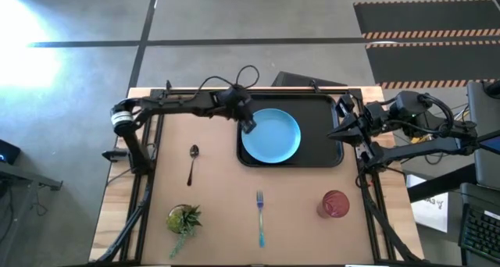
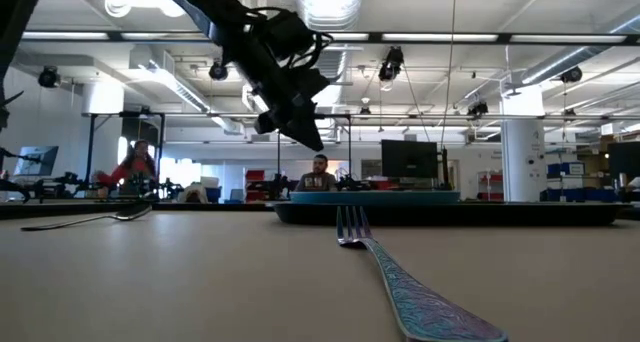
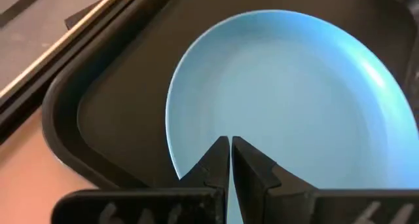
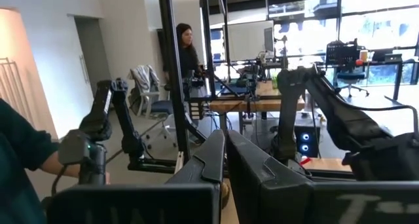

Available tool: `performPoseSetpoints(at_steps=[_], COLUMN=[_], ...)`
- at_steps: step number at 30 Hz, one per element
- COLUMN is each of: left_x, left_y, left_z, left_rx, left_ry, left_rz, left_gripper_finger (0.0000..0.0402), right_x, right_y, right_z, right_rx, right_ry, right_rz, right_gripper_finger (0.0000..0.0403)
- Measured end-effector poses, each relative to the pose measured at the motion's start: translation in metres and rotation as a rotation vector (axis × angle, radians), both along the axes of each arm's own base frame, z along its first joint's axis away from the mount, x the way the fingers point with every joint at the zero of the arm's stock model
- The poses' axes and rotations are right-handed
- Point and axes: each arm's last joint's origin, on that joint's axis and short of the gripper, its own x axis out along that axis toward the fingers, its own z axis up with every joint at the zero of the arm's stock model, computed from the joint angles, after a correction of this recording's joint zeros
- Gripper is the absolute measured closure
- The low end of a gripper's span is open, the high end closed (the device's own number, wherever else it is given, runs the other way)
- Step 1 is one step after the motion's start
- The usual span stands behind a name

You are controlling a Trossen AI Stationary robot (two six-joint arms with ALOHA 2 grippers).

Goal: Pick and place plate/cup/fork/spoon on tray
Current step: Put the blue plate on the black tray

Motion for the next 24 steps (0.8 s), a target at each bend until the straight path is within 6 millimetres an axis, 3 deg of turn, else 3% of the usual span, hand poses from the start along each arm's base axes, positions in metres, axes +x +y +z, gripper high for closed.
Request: performPoseSetpoints(at_steps=[9,24], left_x=[0.001,0.001], left_y=[0.031,0.051], left_z=[-0.011,-0.032], left_rx=[-0.036,-0.102], left_ry=[0.126,0.227], left_rz=[0.087,0.120], left_gripper_finger=[0.0402,0.0402], right_x=[0.000,0.001], right_y=[0.000,0.000], right_z=[0.000,0.000], right_rx=[-0.001,-0.010], right_ry=[0.000,0.000], right_rz=[0.000,-0.002], right_gripper_finger=[0.0394,0.0394])
